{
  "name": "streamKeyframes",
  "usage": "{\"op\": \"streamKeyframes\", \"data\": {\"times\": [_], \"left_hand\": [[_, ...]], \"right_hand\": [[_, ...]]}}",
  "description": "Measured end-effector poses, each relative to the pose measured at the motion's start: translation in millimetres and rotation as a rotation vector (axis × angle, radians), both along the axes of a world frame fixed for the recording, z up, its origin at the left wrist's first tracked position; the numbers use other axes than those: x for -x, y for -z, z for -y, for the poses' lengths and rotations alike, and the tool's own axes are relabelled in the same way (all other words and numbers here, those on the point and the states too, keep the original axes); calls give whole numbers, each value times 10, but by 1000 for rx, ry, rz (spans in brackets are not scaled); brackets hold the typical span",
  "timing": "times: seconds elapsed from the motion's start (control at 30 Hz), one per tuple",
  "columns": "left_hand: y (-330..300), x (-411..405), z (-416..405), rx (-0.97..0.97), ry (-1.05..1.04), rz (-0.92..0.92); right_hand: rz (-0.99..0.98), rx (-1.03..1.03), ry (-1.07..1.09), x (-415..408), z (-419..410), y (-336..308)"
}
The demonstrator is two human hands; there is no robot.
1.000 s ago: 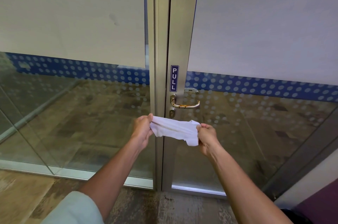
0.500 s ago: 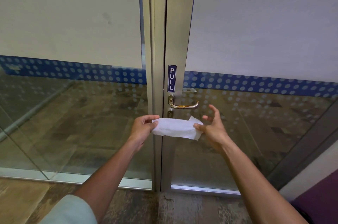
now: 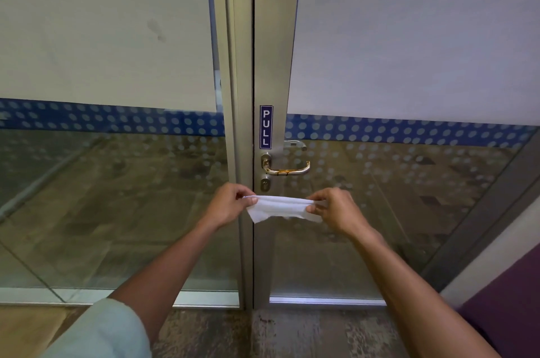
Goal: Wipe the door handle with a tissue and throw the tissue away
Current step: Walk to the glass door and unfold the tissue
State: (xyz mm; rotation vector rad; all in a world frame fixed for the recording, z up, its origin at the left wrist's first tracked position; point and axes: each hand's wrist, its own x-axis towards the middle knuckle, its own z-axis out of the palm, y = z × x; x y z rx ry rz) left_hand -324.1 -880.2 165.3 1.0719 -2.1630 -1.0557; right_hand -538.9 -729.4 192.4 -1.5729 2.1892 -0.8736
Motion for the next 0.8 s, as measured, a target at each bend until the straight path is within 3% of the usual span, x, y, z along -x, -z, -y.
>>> {"op": "streamKeyframes", "data": {"times": [0.1, 0.2, 0.33, 0.43, 0.57, 0.8], "left_hand": [[-36, 21, 10, -110, -32, -93], [-13, 44, 38, -429, -73, -378], [-5, 199, -18, -628, -134, -544], [68, 335, -3, -594, -273, -497], [66, 520, -80, -356, -429, -305], [102, 837, -331, -135, -416, -264]], "right_hand": [[104, 6, -5, 70, 35, 21], [458, 50, -39, 100, 23, -37], [840, 56, 75, 113, 155, 24], [795, 29, 197, 92, 267, 75], [616, 26, 323, 55, 388, 112], [555, 46, 274, -91, 584, 214]]}}
